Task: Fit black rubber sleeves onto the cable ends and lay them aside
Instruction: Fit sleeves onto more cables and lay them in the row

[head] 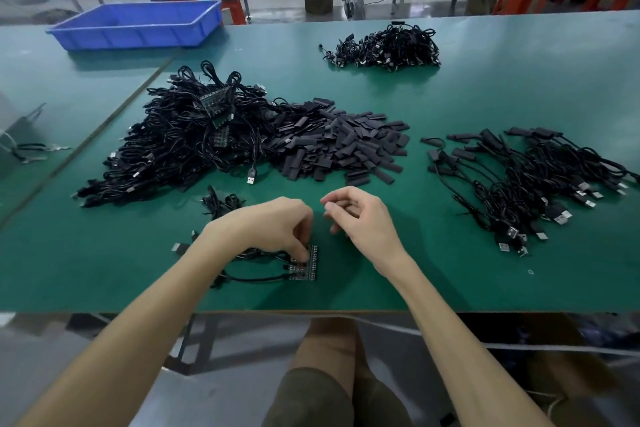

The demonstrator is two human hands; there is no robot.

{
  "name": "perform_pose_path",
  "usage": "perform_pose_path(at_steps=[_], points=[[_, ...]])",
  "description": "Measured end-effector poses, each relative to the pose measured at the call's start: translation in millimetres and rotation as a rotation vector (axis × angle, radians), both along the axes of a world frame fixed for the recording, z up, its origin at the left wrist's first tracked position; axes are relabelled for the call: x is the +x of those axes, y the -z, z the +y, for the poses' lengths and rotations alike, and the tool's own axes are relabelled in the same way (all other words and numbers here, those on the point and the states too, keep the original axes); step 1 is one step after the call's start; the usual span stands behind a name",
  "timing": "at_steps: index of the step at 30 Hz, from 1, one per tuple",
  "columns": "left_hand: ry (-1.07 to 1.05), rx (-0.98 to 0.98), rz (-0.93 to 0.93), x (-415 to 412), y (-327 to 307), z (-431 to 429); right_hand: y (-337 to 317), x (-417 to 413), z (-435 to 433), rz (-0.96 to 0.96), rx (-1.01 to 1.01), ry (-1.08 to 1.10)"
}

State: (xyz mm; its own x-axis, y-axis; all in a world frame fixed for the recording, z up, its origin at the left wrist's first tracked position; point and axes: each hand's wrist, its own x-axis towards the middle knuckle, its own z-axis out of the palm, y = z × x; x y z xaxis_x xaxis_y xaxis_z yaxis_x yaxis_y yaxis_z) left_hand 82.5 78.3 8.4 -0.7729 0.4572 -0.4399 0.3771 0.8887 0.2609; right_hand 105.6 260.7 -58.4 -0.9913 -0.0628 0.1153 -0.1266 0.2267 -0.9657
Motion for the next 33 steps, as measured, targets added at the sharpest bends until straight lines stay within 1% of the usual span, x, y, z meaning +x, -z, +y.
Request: perform_pose_path(at_steps=[6, 10, 19, 25, 29, 33], points=[[-0.278, 0.356, 0.105, -7, -1, 2, 1, -2, -1, 0.022, 0.065, -0.039], [-0.376, 0.483, 0.193, -8, 5, 4, 4, -2, 0, 0.019, 0.097, -0.032], [-0.441, 0.532, 0.272, -4, 9, 8, 7, -6, -2, 0.028, 0.16, -0.009], [-0.473, 0.537, 0.274, -3, 12, 10, 6, -6, -2, 0.036, 0.187, -0.005], [-0.5, 0.525, 0.28, -3, 11, 9, 6, -5, -3, 0.044, 0.242, -0.003], [-0.517, 0.529, 0.277, -4, 13, 12, 5, -5, -3, 0.038, 0.242, 0.017]])
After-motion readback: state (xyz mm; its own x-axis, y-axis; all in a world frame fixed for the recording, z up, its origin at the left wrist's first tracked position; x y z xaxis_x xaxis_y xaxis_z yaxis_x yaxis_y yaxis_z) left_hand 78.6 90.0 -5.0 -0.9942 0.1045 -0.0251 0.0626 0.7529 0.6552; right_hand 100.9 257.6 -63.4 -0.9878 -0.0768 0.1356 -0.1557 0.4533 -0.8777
